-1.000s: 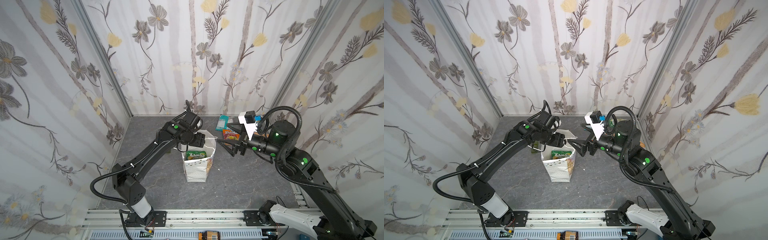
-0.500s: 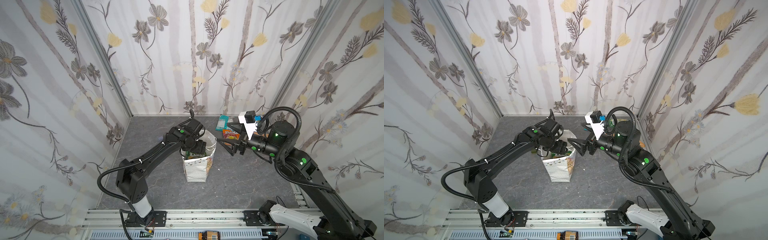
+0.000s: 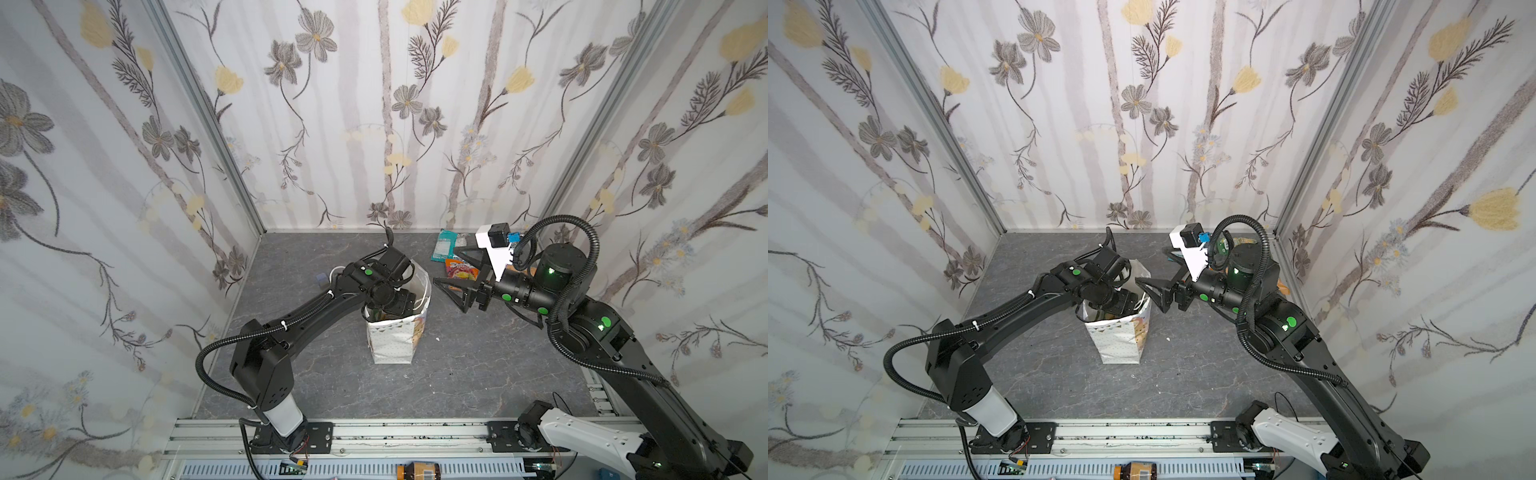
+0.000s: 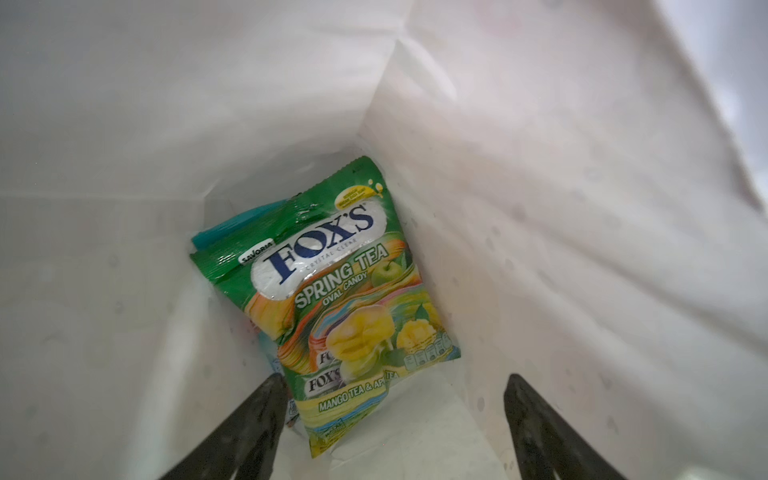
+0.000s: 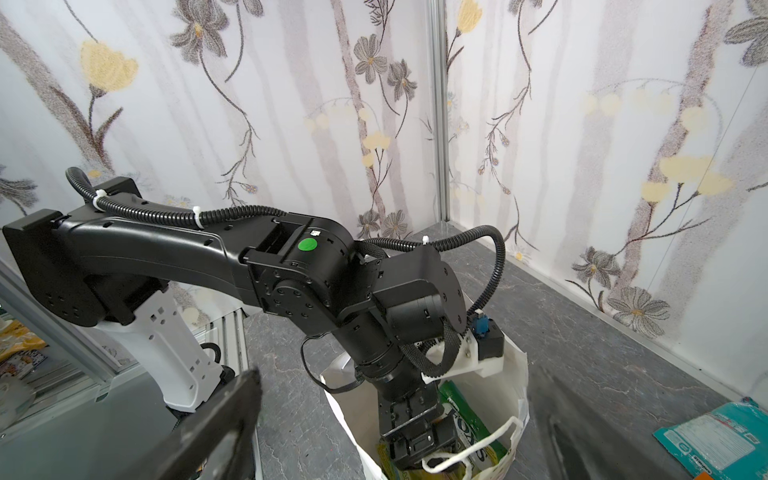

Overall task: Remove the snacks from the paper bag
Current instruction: 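Lower the left gripper into the bag and grasp the green Fox's Spring Tea pack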

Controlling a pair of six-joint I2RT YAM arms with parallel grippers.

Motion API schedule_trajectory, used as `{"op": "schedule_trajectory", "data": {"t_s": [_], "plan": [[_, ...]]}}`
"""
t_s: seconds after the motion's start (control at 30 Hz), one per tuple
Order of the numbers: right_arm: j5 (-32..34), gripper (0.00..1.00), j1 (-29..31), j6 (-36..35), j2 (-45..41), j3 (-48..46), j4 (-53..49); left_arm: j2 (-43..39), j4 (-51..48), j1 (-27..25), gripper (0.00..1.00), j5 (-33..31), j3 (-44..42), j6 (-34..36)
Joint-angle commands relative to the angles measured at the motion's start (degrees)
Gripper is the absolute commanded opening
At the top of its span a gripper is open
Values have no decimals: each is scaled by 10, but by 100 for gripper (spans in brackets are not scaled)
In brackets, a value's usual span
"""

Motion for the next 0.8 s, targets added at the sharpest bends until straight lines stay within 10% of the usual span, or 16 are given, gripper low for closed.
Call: {"op": "schedule_trajectory", "data": {"t_s": [0.0, 0.77], "plan": [[0, 100, 0, -3, 3, 0, 25, 21, -13, 0, 84, -10, 4, 1], [3, 100, 0, -2, -2, -7, 23, 87, 70, -11, 88, -139, -93, 16]]}}
